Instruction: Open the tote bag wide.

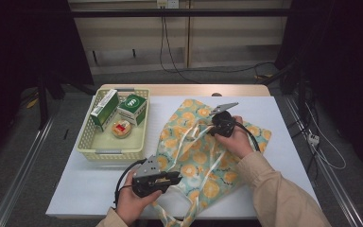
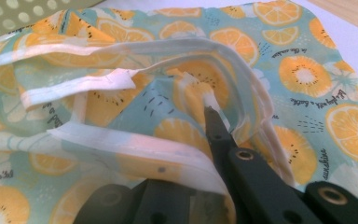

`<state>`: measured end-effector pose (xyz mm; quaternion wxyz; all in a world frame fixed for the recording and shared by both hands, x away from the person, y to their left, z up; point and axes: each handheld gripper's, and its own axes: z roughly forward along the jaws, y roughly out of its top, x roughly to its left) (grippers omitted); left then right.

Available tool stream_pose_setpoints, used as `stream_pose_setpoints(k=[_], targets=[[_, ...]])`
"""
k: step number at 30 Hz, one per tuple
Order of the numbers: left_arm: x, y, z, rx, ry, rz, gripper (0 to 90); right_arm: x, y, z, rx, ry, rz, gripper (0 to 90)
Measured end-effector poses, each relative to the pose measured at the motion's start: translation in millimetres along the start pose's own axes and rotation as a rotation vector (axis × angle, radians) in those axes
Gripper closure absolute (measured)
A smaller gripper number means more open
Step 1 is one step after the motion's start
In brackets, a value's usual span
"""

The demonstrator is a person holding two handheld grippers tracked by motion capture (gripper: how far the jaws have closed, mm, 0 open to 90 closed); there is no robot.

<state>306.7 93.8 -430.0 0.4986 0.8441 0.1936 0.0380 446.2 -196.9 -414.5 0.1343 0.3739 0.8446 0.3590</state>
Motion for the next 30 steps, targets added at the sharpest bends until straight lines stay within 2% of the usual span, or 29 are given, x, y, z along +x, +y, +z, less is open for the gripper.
stream_pose_setpoints(k=[2, 4, 10, 15, 17, 18, 21, 23, 24, 26, 27, 29, 30], targets=[[2.9, -2.7, 1.0, 0.009, 0.027, -0.001, 82.3, -2.1, 0.0, -3.4, -0.005, -0.004, 0.001, 89.5], [7.0, -5.1, 0.6, 0.025, 0.083, 0.009, 84.9, -4.8, -0.3, -7.0, -0.015, 0.000, 0.014, 89.6], [24.1, -6.4, -6.1, -0.008, 0.193, -0.013, 90.0, -15.2, -1.4, -18.8, -0.028, -0.021, 0.047, 89.6], [35.9, -1.6, -5.7, -0.025, 0.252, -0.016, 90.0, -21.3, -0.9, -26.3, -0.040, -0.032, 0.068, 89.6], [38.3, 0.7, -3.4, -0.041, 0.256, -0.027, 90.0, -22.9, -0.7, -28.5, -0.042, -0.039, 0.071, 89.6], [40.3, 2.1, -3.2, -0.050, 0.268, -0.019, 90.0, -23.8, -0.6, -29.5, -0.042, -0.042, 0.074, 89.6], [45.1, 6.3, -3.4, -0.075, 0.293, -0.031, 90.0, -26.9, -0.7, -32.1, -0.043, -0.049, 0.080, 89.6], [48.1, 8.9, -3.7, -0.088, 0.290, -0.042, 90.0, -28.8, -1.2, -33.3, -0.047, -0.052, 0.091, 89.6], [49.5, 10.0, -4.2, -0.090, 0.297, -0.034, 90.0, -29.6, -1.6, -33.4, -0.046, -0.052, 0.095, 89.6], [50.5, 10.7, -3.2, -0.108, 0.281, -0.051, 90.0, -29.6, -2.6, -32.3, -0.041, -0.055, 0.097, 89.6], [50.7, 11.1, -1.8, -0.107, 0.251, -0.056, 90.0, -29.2, -3.2, -31.1, -0.034, -0.053, 0.098, 89.6], [47.0, 11.8, 0.1, -0.134, 0.243, -0.079, 89.7, -27.2, -4.4, -27.2, -0.025, -0.048, 0.096, 89.6], [46.5, 12.8, 1.0, -0.135, 0.245, -0.087, 81.4, -25.9, -4.7, -25.2, -0.020, -0.048, 0.098, 89.6]])
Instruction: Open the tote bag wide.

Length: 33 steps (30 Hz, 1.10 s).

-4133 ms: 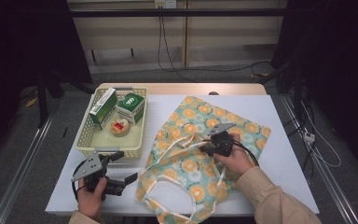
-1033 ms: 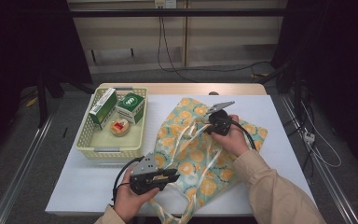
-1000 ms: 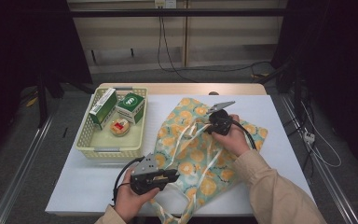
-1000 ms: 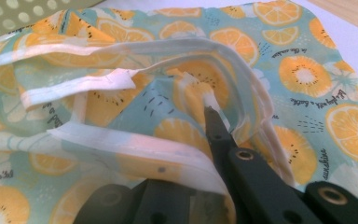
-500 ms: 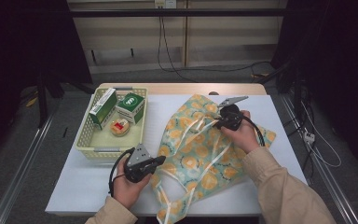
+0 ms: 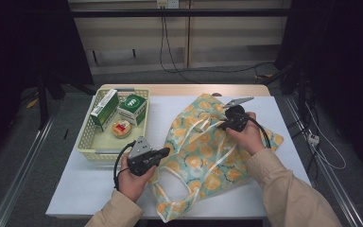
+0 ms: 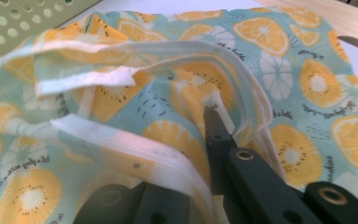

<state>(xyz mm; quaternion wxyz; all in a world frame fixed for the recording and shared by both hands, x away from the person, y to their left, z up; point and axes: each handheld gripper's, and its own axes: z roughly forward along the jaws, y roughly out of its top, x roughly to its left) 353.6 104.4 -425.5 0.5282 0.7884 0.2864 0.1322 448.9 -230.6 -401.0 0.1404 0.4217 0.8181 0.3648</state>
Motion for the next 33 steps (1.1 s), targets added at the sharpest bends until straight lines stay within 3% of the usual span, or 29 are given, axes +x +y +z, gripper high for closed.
stream_pose_setpoints(k=[1, 2, 3, 7, 10, 11, 14, 16, 25, 31, 33], targets=[[-1.4, 2.4, 1.7, 0.003, 0.012, -0.022, 70.0, 0.9, -0.2, 1.4, 0.003, 0.001, 0.001, 89.5], [-2.2, 4.3, 3.0, 0.012, 0.014, -0.028, 52.3, 2.4, -0.4, 3.9, 0.003, 0.006, 0.004, 89.6], [-2.4, 5.5, 3.7, 0.023, 0.007, -0.023, 45.3, 3.6, -0.3, 5.9, 0.007, 0.011, 0.006, 89.6], [-2.8, 7.9, 8.2, 0.068, 0.040, -0.002, 34.7, 9.8, 1.1, 12.7, 0.019, 0.029, 0.002, 89.6], [-0.1, 6.7, 11.5, 0.114, 0.068, 0.018, 40.1, 15.2, 2.7, 16.4, 0.020, 0.046, -0.004, 89.6], [0.6, 6.2, 12.1, 0.126, 0.072, 0.020, 46.1, 16.3, 3.0, 17.2, 0.021, 0.051, -0.005, 89.6], [3.5, 6.5, 12.2, 0.164, 0.096, 0.039, 77.6, 16.8, 3.4, 18.0, 0.022, 0.056, -0.004, 89.6], [7.7, 9.7, 10.0, 0.145, 0.116, 0.022, 88.7, 15.6, 3.0, 17.7, 0.021, 0.060, -0.008, 89.6], [28.1, 37.0, 0.3, 0.055, 0.189, -0.040, 90.0, 17.6, 6.0, 9.0, 0.008, 0.070, -0.023, 89.5], [35.9, 42.0, 4.6, 0.047, 0.209, -0.080, 90.0, 20.5, 17.2, 2.9, -0.008, 0.069, -0.025, 89.5], [36.1, 41.9, 5.8, 0.057, 0.209, -0.073, 90.0, 19.5, 18.4, 3.5, -0.003, 0.061, -0.025, 89.5]])
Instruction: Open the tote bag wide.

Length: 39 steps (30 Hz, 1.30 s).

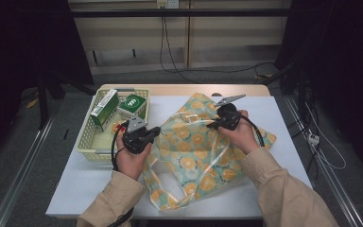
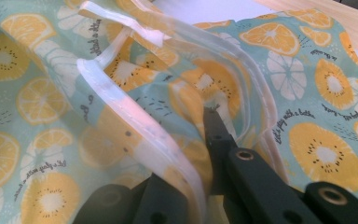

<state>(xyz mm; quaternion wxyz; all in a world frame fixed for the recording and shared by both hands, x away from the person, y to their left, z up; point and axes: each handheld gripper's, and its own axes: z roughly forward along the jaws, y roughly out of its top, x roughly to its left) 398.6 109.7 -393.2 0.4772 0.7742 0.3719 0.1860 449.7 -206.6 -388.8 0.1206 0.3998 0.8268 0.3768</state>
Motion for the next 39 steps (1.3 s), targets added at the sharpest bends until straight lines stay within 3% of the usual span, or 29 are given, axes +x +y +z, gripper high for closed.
stream_pose_setpoints(k=[4, 7, 10, 11, 15, 17, 21, 26, 30, 32, 39], targets=[[-1.5, -1.6, 1.8, 0.004, -0.013, -0.009, 89.5, -2.9, -2.6, 2.6, 0.020, -0.009, 0.001, 89.4], [0.2, -1.8, 0.6, -0.010, -0.027, -0.026, 83.0, -3.4, -3.5, 3.6, 0.028, -0.013, 0.006, 89.4], [2.9, -0.9, -1.9, -0.005, -0.056, -0.042, 69.8, -2.4, -3.5, 4.7, 0.035, -0.009, 0.006, 89.4], [3.0, -0.6, -2.9, -0.010, -0.045, -0.038, 66.1, -1.9, -3.4, 5.2, 0.037, -0.008, 0.003, 89.4], [1.9, 2.3, -5.4, -0.011, -0.076, -0.024, 50.6, -0.8, -3.7, 7.9, 0.045, -0.006, 0.004, 89.4], [2.6, 4.6, -7.0, -0.004, -0.089, -0.018, 38.6, -0.4, -3.9, 10.0, 0.051, -0.002, 0.003, 89.4], [6.0, 9.0, -9.9, -0.001, -0.122, -0.019, 27.2, 0.3, -4.1, 12.9, 0.058, -0.003, 0.008, 89.5], [15.4, 12.2, -14.8, -0.014, -0.136, -0.020, 20.2, 1.0, -3.8, 13.8, 0.060, 0.004, 0.011, 89.5], [23.8, 14.5, -18.4, -0.026, -0.170, -0.036, 17.4, 0.8, -4.5, 14.2, 0.060, 0.004, 0.012, 89.5], [28.9, 15.7, -20.3, -0.020, -0.158, -0.014, 16.3, 0.9, -4.7, 14.2, 0.060, 0.006, 0.013, 89.4], [41.9, 19.1, -23.4, -0.025, -0.161, -0.027, 12.9, -0.2, -4.5, 14.3, 0.060, 0.010, 0.015, 89.4]])
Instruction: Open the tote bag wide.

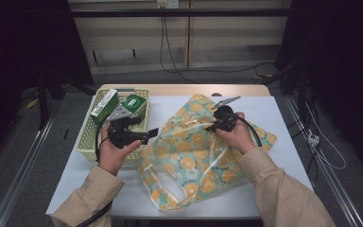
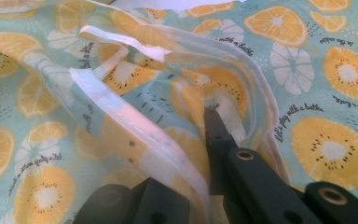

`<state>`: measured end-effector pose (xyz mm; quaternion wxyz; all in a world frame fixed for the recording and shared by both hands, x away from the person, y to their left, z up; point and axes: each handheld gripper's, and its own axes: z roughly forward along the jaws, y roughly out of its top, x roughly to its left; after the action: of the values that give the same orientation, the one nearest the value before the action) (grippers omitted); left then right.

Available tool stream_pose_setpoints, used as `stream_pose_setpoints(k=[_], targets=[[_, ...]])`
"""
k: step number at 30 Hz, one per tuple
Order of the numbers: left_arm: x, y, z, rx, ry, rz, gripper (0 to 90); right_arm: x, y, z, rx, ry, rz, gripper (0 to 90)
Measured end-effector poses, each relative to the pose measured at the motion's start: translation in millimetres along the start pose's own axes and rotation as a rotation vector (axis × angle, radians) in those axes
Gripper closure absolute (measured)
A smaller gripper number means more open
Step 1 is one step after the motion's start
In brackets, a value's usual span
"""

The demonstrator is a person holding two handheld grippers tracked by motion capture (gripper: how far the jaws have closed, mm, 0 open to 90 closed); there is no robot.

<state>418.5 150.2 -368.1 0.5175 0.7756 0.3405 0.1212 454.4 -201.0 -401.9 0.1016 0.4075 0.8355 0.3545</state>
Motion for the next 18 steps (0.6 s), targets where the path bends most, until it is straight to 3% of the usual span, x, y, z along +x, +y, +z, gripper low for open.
stream_pose_setpoints(k=[10, 18], targets=[[13.3, 8.5, -1.0, 0.000, -0.001, 0.002, 10.0, -2.5, -0.9, -2.0, -0.004, 0.012, 0.006, 89.4], [26.0, 8.5, -1.7, 0.016, -0.004, 0.030, 6.2, -4.2, -4.4, -0.5, -0.003, 0.016, 0.015, 89.4]])
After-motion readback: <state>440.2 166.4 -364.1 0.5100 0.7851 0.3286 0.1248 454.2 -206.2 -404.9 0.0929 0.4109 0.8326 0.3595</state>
